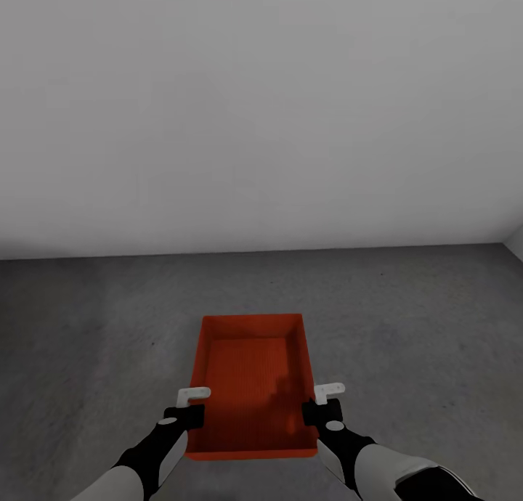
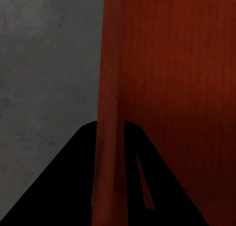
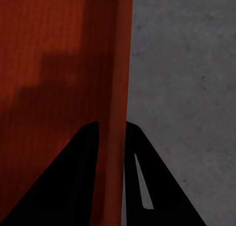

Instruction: Move the two storage containers from the living room to the garage. In the garage, place one container on the floor and stack the other container on top of it (either order is fine).

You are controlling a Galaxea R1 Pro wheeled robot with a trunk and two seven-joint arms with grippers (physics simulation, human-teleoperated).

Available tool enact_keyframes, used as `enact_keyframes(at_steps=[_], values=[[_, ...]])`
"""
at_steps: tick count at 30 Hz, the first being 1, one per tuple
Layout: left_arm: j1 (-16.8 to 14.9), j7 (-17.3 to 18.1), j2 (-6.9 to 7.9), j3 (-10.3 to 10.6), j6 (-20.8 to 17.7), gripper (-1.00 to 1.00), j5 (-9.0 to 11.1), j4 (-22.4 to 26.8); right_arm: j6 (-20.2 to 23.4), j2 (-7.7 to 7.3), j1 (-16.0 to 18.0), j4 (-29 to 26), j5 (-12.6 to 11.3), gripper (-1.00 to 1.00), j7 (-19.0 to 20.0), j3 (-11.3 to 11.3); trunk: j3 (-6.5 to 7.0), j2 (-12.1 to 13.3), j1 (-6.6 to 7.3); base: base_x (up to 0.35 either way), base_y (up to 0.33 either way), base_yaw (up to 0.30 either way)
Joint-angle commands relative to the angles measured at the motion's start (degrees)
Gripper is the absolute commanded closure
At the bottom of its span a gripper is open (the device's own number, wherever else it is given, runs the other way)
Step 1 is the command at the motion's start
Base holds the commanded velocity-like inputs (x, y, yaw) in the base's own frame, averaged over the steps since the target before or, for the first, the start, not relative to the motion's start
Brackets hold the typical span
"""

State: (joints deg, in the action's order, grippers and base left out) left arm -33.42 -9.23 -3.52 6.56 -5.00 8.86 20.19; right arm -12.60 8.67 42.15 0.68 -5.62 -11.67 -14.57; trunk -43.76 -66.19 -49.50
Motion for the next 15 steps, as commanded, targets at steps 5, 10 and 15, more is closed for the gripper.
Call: enact_keyframes(at_steps=[5, 10, 15], values=[[-0.1, -4.7, 0.01, -1.3, 3.5, 1.0, 3.0, 0.3, 0.0, 0.03, 0.0, 0.1, 0.0, 1.0, 0.1, 1.5, -0.94, -2.0, -1.1, 0.0, 0.0, 0.0], [-0.1, -4.7, 0.01, -1.3, 3.5, 1.0, 3.0, 0.3, -0.1, 0.03, -0.1, 0.1, 0.0, 1.0, 0.1, 1.5, -1.84, -4.1, -2.2, 0.0, 0.0, 0.0], [-0.1, -4.7, 0.01, -1.3, 3.5, 1.0, 3.0, 0.3, 0.0, 0.03, -0.1, 0.1, 0.0, 1.0, 0.1, 1.5, -2.74, -6.1, -3.3, 0.0, 0.0, 0.0]])
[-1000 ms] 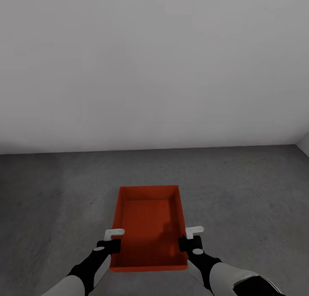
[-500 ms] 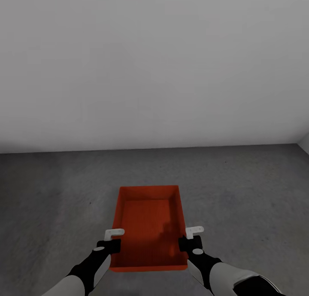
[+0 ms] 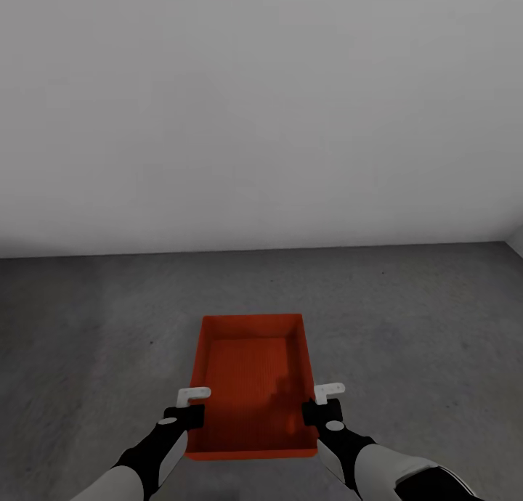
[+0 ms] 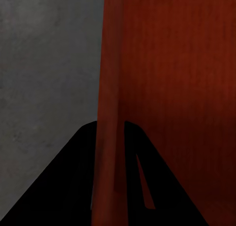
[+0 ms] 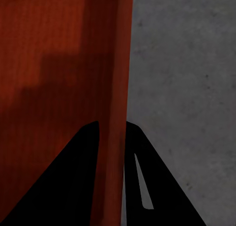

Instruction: Move the two storage containers from the living room to the garage. In the garage, place one container on the floor and stack the other container on top of it (either order is fine).

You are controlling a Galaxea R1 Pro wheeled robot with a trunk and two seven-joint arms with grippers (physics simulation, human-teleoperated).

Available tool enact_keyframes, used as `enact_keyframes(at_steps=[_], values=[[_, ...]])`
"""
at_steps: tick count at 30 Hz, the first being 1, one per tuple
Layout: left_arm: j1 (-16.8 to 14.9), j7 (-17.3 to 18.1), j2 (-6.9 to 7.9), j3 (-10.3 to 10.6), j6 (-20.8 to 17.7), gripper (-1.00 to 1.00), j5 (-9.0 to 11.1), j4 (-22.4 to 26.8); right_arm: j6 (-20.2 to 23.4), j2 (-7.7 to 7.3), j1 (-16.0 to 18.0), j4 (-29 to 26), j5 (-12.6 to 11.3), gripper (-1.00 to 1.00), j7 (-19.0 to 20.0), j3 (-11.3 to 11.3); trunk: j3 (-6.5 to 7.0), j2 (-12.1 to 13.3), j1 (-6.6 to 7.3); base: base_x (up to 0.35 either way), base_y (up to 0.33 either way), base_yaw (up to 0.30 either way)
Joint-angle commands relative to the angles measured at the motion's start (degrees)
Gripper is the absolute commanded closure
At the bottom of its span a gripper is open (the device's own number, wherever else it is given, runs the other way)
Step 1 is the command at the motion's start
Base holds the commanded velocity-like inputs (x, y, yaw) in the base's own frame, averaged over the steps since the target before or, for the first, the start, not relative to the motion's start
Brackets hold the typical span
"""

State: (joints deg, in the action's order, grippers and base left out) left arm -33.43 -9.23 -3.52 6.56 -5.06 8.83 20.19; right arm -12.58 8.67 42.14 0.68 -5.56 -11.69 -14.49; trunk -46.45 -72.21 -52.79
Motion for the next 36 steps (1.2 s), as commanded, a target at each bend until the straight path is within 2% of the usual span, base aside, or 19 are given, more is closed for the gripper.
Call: enact_keyframes(at_steps=[1, 36], values=[[-0.1, -4.7, 0.01, -1.3, 3.6, 1.0, 3.0, 0.3, -0.1, 0.03, 0.0, 0.1, -0.1, 1.0, 0.1, 1.5, -0.22, -0.4, -0.22, 0.0, 0.0, 0.0], [-0.1, -4.7, 0.02, -1.3, 3.6, 1.0, 3.1, 0.3, -0.1, 0.03, 0.0, 0.1, -0.1, 1.0, 0.1, 1.5, -6.51, -14.5, -7.91, 0.0, 0.0, 0.0]])
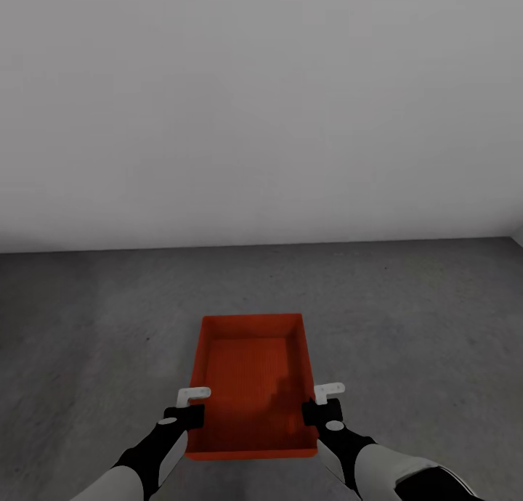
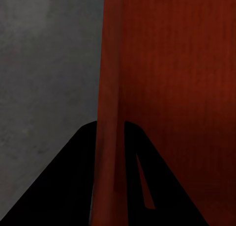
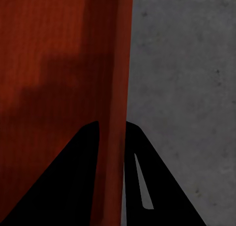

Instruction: Move the two storage containers from the living room to the garage. In the garage, place one container on the floor and stack the other container on top of it (either order is fine).

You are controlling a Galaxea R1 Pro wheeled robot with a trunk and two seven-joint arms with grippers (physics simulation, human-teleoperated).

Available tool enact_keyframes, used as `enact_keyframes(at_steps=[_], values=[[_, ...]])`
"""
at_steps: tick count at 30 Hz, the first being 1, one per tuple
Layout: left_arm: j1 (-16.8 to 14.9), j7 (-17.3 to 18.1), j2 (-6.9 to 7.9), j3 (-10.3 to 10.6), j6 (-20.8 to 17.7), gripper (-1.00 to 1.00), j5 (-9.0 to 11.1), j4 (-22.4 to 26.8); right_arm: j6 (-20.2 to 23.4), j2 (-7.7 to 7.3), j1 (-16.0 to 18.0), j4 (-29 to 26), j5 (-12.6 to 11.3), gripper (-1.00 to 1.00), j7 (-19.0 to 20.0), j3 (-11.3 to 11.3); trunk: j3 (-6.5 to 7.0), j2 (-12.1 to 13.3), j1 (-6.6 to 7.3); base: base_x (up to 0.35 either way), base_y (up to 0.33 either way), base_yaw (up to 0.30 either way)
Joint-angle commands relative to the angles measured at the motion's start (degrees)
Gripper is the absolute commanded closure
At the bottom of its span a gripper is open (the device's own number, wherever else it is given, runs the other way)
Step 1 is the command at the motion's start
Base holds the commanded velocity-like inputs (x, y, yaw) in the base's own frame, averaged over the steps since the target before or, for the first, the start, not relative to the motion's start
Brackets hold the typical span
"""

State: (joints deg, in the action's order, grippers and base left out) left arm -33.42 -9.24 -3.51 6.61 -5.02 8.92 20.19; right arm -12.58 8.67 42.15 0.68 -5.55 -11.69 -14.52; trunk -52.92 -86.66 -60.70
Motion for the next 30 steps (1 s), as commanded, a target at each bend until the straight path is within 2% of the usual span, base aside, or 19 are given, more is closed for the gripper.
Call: enact_keyframes(at_steps=[1, 15, 30], values=[[-0.1, -4.7, 0.01, -1.3, 3.5, 1.0, 3.0, 0.3, -0.1, 0.03, 0.0, 0.1, -0.1, 1.0, 0.1, 1.5, -0.22, -0.4, -0.22, 0.0, 0.0, 0.0], [-0.1, -4.7, 0.02, -1.3, 3.5, 1.0, 3.0, 0.3, -0.1, -0.06, 0.0, 0.1, -0.1, 1.0, 0.1, 1.5, -2.72, -6.0, -3.3, 0.0, 0.0, 0.0], [-0.1, -4.7, 0.0, -1.3, 3.5, 1.0, 3.0, 0.3, -0.2, -0.06, 0.0, 0.1, -0.1, 1.0, 0.1, 1.5, -4.48, -12.1, -6.59, 0.0, 0.0, 0.0]])
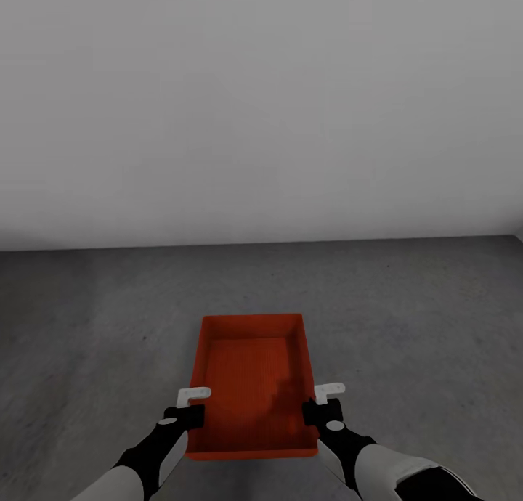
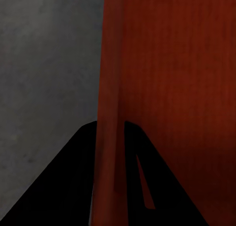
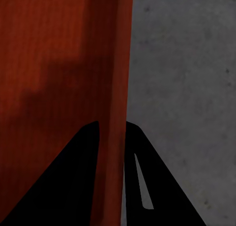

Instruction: Move the two storage containers from the living room to the garage. In the garage, place one container on the floor and stack the other container on top of it (either order is fine).

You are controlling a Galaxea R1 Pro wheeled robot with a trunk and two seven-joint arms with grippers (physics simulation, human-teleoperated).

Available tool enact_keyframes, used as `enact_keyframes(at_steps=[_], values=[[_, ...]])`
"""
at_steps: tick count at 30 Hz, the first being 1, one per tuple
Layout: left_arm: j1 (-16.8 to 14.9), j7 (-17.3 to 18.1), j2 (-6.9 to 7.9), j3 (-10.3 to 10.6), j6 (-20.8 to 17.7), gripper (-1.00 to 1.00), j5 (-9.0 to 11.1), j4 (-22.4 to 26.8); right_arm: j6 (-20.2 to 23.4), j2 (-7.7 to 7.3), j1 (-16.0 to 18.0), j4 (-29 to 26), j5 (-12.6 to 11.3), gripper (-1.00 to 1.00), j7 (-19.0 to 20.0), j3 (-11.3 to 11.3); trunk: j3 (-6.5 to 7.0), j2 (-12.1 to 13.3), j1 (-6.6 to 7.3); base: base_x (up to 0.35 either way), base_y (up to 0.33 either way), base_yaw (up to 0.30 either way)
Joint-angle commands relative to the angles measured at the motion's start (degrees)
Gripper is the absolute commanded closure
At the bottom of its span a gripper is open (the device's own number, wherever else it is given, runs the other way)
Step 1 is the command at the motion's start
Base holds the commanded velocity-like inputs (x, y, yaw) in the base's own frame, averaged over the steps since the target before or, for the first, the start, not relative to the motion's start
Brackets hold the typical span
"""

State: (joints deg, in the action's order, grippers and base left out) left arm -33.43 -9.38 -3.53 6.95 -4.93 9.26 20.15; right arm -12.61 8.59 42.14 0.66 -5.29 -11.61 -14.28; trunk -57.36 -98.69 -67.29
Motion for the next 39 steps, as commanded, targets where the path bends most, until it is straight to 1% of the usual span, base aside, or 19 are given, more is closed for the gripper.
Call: enact_keyframes(at_steps=[1, 11, 38, 39], values=[[-0.1, -4.6, 0.02, -1.7, 3.4, 1.0, 2.6, 0.3, -0.1, -0.03, 0.0, 0.1, -0.3, 1.0, 0.0, 1.3, -0.22, -0.4, -0.22, 0.0, 0.0, 0.0], [-0.1, -4.6, 0.09, -1.7, 3.5, 1.0, 2.6, 0.4, -0.1, -0.07, 0.0, 0.1, -0.3, 1.0, 0.0, 1.3, -2.02, -4.4, -2.42, 0.0, 0.0, 0.0], [-0.1, -4.6, -0.06, -1.5, 3.4, 1.0, 2.6, 0.3, -0.6, 0.02, 0.0, 0.0, -0.3, 1.0, -0.1, 1.3, -2.02, -4.4, -2.42, 0.0, 0.0, 0.0], [-0.1, -4.6, -0.06, -1.4, 3.3, -1.0, 2.6, 0.2, -0.5, 0.05, 0.0, 0.1, -0.3, -1.0, -0.1, 1.3, -2.02, -4.4, -2.42, 0.0, 0.0, 0.0]])
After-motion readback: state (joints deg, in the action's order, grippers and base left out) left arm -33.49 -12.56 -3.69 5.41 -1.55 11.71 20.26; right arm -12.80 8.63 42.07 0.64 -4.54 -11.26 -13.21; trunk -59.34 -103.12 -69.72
